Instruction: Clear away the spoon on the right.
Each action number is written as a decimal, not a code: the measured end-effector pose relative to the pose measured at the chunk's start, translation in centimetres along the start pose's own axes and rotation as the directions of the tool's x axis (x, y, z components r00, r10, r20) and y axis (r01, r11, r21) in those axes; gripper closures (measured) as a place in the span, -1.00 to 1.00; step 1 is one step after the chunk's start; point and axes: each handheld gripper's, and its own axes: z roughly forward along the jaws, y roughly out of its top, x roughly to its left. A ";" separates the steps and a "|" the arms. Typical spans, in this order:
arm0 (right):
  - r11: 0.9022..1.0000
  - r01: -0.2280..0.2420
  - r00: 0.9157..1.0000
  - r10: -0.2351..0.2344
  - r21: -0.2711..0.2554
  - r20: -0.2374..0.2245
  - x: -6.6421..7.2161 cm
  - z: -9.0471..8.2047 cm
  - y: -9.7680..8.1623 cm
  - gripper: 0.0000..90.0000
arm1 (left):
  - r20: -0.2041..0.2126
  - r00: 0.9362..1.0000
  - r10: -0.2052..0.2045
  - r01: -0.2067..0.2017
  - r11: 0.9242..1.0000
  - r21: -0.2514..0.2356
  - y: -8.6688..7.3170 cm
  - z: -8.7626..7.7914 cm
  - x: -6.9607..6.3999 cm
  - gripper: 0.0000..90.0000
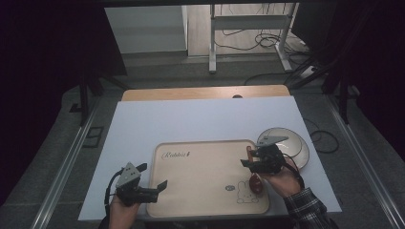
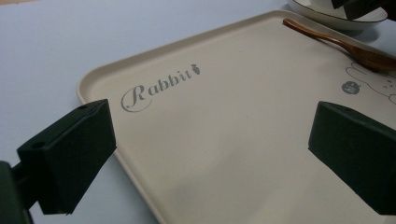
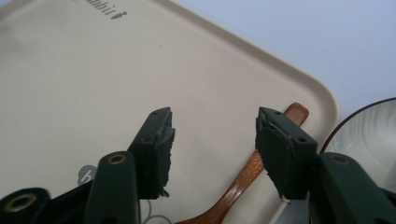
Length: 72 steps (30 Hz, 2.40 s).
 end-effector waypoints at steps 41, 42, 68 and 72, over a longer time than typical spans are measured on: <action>0.990 0.071 0.995 -0.061 -0.124 0.079 0.7 -3.7 -2.3 -0.63 | 0.006 1.000 0.001 -0.001 1.000 0.003 0.0 0.0 0.0 -0.99; 0.990 0.071 0.995 -0.061 -0.124 0.079 0.7 -3.7 -2.3 -0.63 | 0.006 1.000 0.001 -0.001 1.000 0.003 0.0 0.0 0.0 -0.99; 0.990 0.063 0.994 -0.050 -0.123 0.101 0.7 -5.3 -4.3 -0.84 | 0.008 1.000 0.003 -0.003 1.000 0.006 0.0 0.1 0.0 -0.99; 0.990 0.056 0.993 -0.042 -0.127 0.109 0.6 -5.8 -4.7 -0.86 | 0.008 1.000 0.003 -0.003 1.000 0.006 0.0 0.1 0.0 -0.99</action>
